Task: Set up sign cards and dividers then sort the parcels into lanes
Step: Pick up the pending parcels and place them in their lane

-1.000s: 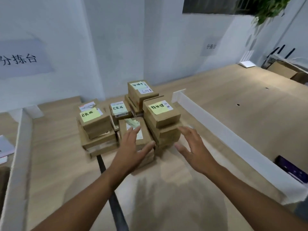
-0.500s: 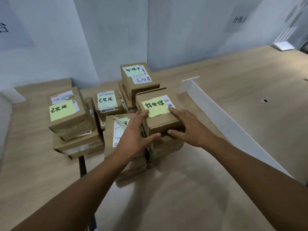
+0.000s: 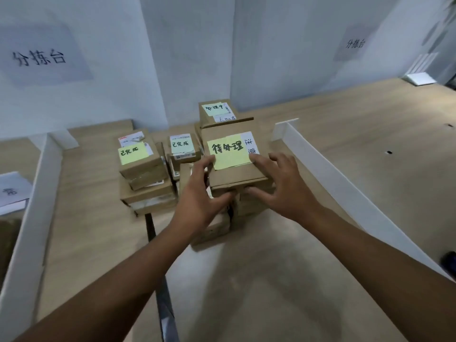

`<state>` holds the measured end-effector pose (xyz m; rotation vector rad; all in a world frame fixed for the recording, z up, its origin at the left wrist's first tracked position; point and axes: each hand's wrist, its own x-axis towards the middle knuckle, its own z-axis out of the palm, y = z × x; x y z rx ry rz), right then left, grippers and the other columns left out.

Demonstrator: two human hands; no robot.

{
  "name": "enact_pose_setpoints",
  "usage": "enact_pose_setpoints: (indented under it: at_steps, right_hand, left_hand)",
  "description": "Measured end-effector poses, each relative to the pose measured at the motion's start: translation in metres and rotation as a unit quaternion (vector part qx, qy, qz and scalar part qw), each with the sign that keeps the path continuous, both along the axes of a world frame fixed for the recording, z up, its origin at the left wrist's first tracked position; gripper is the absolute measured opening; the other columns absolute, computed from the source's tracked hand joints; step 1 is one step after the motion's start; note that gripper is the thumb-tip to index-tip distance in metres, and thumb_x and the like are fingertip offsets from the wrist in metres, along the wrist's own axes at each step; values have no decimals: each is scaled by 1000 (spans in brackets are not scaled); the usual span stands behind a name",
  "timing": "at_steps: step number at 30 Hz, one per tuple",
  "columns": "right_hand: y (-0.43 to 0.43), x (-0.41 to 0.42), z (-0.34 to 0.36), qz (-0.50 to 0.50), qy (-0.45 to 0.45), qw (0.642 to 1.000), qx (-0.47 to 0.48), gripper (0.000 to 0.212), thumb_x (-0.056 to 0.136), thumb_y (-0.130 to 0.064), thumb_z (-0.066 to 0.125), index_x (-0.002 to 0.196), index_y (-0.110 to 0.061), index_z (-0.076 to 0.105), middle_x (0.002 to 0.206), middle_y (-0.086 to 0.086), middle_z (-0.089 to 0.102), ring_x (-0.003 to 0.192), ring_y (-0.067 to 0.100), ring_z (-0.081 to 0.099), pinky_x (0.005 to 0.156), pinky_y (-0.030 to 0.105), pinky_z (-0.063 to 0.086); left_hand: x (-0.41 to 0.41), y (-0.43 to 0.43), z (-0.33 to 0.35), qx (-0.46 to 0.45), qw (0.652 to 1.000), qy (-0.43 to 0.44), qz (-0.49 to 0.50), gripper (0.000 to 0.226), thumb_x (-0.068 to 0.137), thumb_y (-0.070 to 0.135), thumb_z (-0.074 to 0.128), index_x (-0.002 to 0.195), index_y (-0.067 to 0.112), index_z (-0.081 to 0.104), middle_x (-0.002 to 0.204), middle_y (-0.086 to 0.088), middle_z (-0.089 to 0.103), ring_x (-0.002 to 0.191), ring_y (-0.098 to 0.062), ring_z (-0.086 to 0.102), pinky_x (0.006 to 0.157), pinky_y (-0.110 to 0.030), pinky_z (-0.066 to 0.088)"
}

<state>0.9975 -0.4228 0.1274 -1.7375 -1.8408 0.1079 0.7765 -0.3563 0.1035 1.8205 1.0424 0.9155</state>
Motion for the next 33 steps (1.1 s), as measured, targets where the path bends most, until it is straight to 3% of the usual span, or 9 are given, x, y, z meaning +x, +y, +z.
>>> enact_pose_setpoints:
  at_steps: [4,8,14,18,20,23,26,30,33]
  right_hand:
    - [-21,-59,39,61,8,998,-2,83,78,-56,76,151,-31,43,131,6,43,119,22,43,99,41,49]
    - [-35,-147,71,123,35,992,4,90,72,-68,71,151,-39,39,129,0,34,115,18,48,98,43,53]
    - [-74,-332,107,243,40,968,34,92,70,-73,70,151,-43,36,125,-4,30,115,15,44,99,30,47]
    - [-117,-480,120,307,25,948,77,91,71,-71,68,151,-36,40,122,-4,31,103,4,40,92,9,35]
    - [-140,-555,122,338,38,937,73,90,73,-66,73,151,-34,41,123,-5,31,104,7,43,90,14,39]
    - [-171,-659,124,374,64,925,26,87,73,-63,77,147,-52,32,123,-13,27,110,5,42,92,24,41]
    - [-205,-752,123,402,57,914,-4,87,71,-70,72,144,-61,25,123,-17,27,112,4,44,92,27,42]
    - [-236,-852,117,442,66,894,-19,89,69,-72,70,144,-62,24,124,-18,28,112,-3,41,89,25,41]
    - [-252,-920,111,475,68,877,4,90,71,-67,77,149,-48,35,124,-9,34,119,9,45,96,27,45]
  left_hand:
    - [-75,-36,37,30,999,8,19,90,74,26,91,141,46,35,147,10,54,128,4,54,107,-27,50]
    - [-171,-72,75,60,997,18,53,85,71,31,90,139,44,39,134,28,55,123,10,55,103,-19,50]
    - [-357,-164,107,93,983,-4,161,82,68,45,88,135,50,42,136,28,55,125,3,57,101,-25,53]
    - [-495,-244,119,133,961,4,242,78,65,52,84,129,59,40,137,32,52,125,4,57,97,-14,49]
    - [-566,-281,126,136,952,26,272,78,65,54,83,129,62,40,136,36,51,125,7,56,98,-14,49]
    - [-667,-331,132,141,940,42,309,82,64,53,84,135,52,42,135,38,51,125,7,55,103,-25,51]
    - [-750,-384,133,133,927,51,348,82,65,49,86,135,46,44,135,35,53,125,8,55,101,-23,52]
    - [-837,-439,132,134,903,84,399,82,71,36,90,138,39,44,136,34,51,125,6,54,104,-23,49]
    - [-893,-466,125,137,884,99,436,83,71,41,88,140,36,43,139,23,52,126,1,55,105,-22,47]
